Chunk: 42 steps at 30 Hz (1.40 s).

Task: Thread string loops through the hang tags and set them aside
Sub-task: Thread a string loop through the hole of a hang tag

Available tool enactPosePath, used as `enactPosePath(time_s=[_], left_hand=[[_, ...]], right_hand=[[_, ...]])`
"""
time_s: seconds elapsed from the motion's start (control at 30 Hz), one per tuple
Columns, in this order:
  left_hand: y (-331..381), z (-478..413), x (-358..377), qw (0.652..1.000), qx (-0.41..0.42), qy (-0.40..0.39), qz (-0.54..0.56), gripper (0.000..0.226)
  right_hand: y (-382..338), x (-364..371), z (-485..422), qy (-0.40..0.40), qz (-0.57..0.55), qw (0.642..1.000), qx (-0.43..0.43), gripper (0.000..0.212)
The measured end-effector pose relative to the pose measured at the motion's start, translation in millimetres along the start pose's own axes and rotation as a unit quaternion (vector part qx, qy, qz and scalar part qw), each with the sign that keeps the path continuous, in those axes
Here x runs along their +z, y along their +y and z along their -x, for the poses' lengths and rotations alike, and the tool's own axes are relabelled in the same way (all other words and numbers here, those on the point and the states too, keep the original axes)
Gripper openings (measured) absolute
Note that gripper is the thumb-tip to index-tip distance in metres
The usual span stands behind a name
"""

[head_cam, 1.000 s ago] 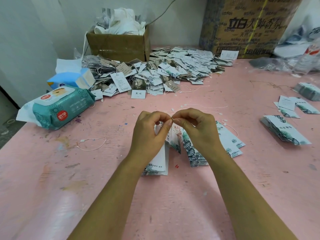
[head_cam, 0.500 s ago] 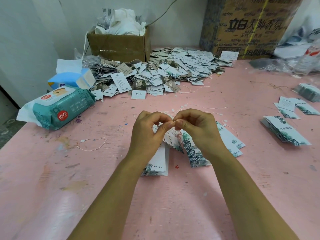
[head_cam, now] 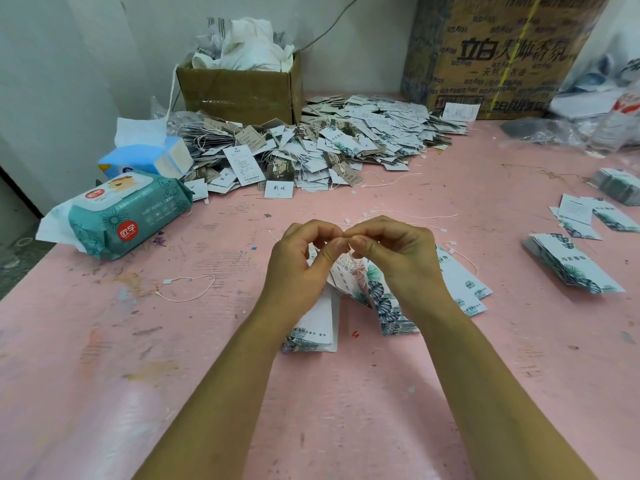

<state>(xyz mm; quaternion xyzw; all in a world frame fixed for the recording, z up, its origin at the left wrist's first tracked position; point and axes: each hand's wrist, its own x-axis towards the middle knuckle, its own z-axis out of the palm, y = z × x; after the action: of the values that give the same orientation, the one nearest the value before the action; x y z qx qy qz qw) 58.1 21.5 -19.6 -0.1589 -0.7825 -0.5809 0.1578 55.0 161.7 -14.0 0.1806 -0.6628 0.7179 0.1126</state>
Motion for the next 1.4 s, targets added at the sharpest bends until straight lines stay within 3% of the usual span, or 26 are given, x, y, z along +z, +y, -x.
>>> enactPosePath(time_s=[0.13,0.3,0.43,0.83,0.93,1.0,1.13,1.4], left_hand=[[-0.3,0.6,-0.2,0.999,0.008,-0.005,0.040,0.017],[2.0,0.3,1.9,0.989,0.014,-0.011,0.147,0.005],[2.2,-2.2,2.0,0.972,0.025,0.015,0.232,0.005],[-1.4,-6.7,-0.9,0.931,-0.027,0.060,0.360,0.011],[-5.7,-8.7,-2.4,0.940,-0.060,0.107,0.317,0.005],[-10.8,-10.3,-4.0,0.965,-0.070,0.127,0.219,0.012],[-12.3,-8.0,-2.5,0.993,-0.057,0.042,0.094,0.023],[-4.1,-4.1,-1.0,0.989,-0.038,-0.045,0.135,0.030]], right_hand=[[-0.7,-0.9,-0.5,-0.032,0.031,0.999,-0.006,0.020],[3.5,-4.8,-0.6,-0.126,0.257,0.958,0.011,0.060],[6.1,1.7,0.8,-0.143,0.337,0.930,0.030,0.060],[11.5,1.7,-0.2,-0.134,0.278,0.948,0.073,0.013],[9.7,-0.6,-1.2,-0.100,0.196,0.974,0.056,0.023],[7.6,-2.8,-2.1,-0.087,0.108,0.990,0.030,0.020],[8.0,-3.9,-3.4,-0.027,0.056,0.998,-0.009,0.009],[9.0,-1.8,-2.4,0.047,0.096,0.994,-0.023,0.007]])
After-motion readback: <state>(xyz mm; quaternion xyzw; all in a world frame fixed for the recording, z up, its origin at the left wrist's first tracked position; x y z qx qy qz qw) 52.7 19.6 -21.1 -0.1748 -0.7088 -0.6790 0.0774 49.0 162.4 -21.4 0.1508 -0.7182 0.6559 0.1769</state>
